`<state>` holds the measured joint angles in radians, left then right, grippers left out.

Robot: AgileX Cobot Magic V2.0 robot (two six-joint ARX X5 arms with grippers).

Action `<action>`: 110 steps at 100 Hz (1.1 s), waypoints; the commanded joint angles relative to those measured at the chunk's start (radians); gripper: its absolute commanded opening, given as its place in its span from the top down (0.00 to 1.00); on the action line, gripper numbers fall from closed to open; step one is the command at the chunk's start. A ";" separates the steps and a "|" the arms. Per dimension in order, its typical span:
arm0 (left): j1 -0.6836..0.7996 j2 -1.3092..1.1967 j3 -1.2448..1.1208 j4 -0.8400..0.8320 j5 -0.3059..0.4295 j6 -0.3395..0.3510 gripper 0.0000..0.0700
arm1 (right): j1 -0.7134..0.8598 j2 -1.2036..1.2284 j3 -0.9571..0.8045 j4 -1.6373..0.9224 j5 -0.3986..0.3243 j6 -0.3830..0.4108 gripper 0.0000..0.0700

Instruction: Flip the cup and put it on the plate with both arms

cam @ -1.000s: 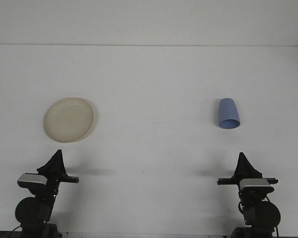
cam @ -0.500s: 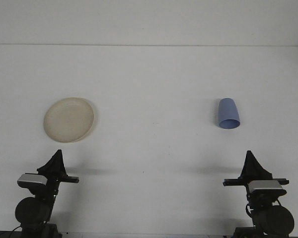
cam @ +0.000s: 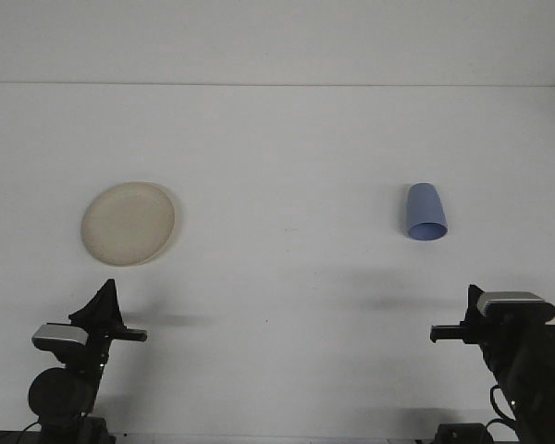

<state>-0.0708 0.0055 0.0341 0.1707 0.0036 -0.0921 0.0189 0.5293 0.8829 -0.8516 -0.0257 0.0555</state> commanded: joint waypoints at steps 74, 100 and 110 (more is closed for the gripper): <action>-0.002 -0.002 -0.020 0.011 0.004 0.008 0.99 | 0.000 0.126 0.043 -0.062 0.001 0.001 0.42; -0.002 -0.002 -0.020 0.011 0.004 0.008 0.99 | 0.000 0.137 0.042 -0.032 0.001 0.001 0.40; -0.002 -0.002 -0.020 0.011 0.004 0.008 0.99 | -0.001 0.170 0.042 0.024 0.014 0.000 0.40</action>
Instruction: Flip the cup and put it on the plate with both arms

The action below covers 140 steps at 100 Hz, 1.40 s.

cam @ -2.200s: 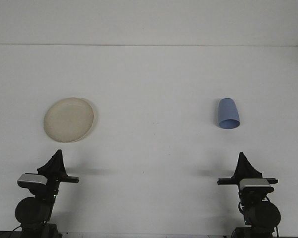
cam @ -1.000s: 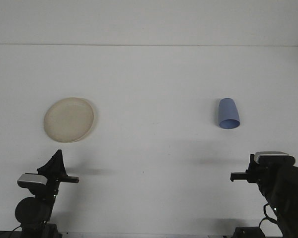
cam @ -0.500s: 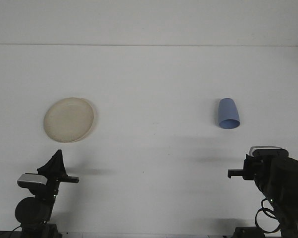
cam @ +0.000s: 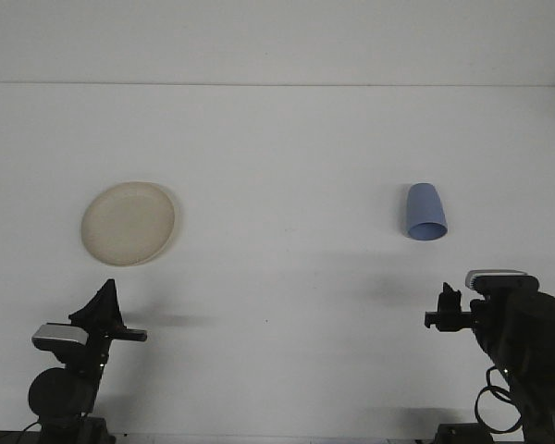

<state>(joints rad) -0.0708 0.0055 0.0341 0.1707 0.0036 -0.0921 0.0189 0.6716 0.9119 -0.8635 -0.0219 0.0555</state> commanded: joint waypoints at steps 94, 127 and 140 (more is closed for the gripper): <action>-0.002 -0.002 -0.020 0.011 0.004 0.008 0.99 | -0.066 0.524 -0.343 0.919 0.054 -0.054 0.40; -0.002 -0.002 -0.020 0.011 0.004 0.008 0.99 | -0.138 0.678 -0.351 1.135 -0.031 -0.056 0.40; -0.002 -0.002 -0.020 0.011 0.004 0.008 0.99 | -0.155 0.729 -0.349 1.220 -0.045 -0.056 0.41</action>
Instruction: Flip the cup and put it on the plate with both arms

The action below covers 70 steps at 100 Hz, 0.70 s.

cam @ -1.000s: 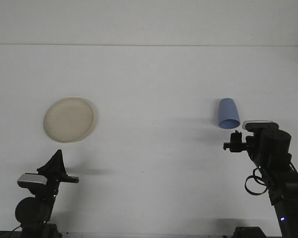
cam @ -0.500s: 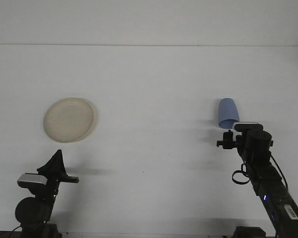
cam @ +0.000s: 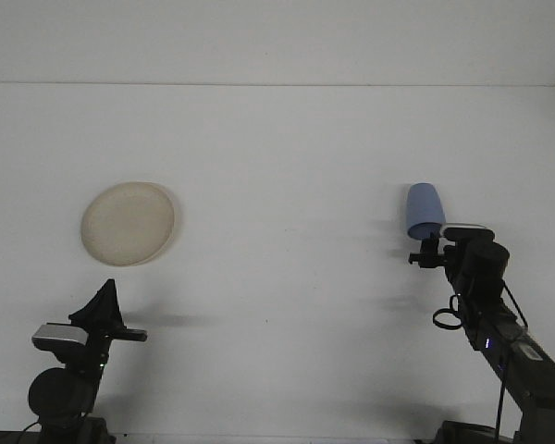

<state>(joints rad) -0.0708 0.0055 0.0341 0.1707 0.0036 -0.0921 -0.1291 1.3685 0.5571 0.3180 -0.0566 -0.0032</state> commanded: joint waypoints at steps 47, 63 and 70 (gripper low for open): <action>-0.002 -0.002 -0.020 0.011 0.004 0.008 0.99 | -0.048 0.223 0.041 0.223 -0.111 0.002 0.41; -0.002 -0.002 -0.020 0.011 0.004 0.008 0.99 | -0.049 0.248 0.047 0.269 -0.112 0.001 0.41; -0.002 -0.002 -0.020 0.011 0.004 0.008 0.99 | -0.049 0.259 0.054 0.275 -0.113 -0.002 0.41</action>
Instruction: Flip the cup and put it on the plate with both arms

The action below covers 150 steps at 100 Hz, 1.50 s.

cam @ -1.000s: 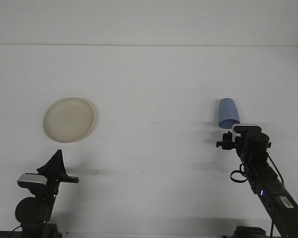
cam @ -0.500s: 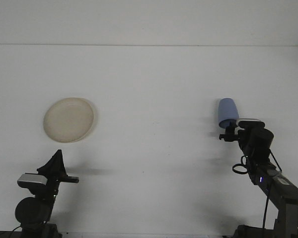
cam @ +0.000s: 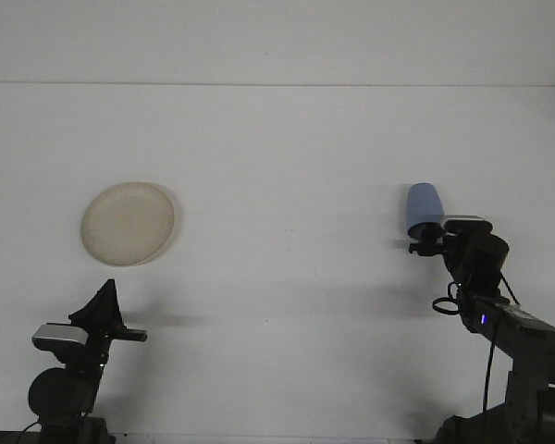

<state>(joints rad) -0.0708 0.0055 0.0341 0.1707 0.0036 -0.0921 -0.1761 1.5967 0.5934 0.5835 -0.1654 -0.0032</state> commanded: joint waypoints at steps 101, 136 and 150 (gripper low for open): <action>-0.002 -0.002 -0.020 0.011 0.004 0.008 0.99 | 0.028 -0.227 0.050 -0.268 0.010 0.022 1.00; -0.002 -0.002 -0.020 0.011 0.004 0.008 0.99 | 0.205 -0.638 0.163 -0.868 0.151 0.092 1.00; -0.002 -0.002 -0.020 0.011 0.004 0.008 0.99 | 0.312 -0.693 0.289 -1.107 0.168 0.174 1.00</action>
<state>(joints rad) -0.0708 0.0055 0.0341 0.1707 0.0036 -0.0921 0.0990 0.9016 0.8268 -0.4427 -0.0128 0.0982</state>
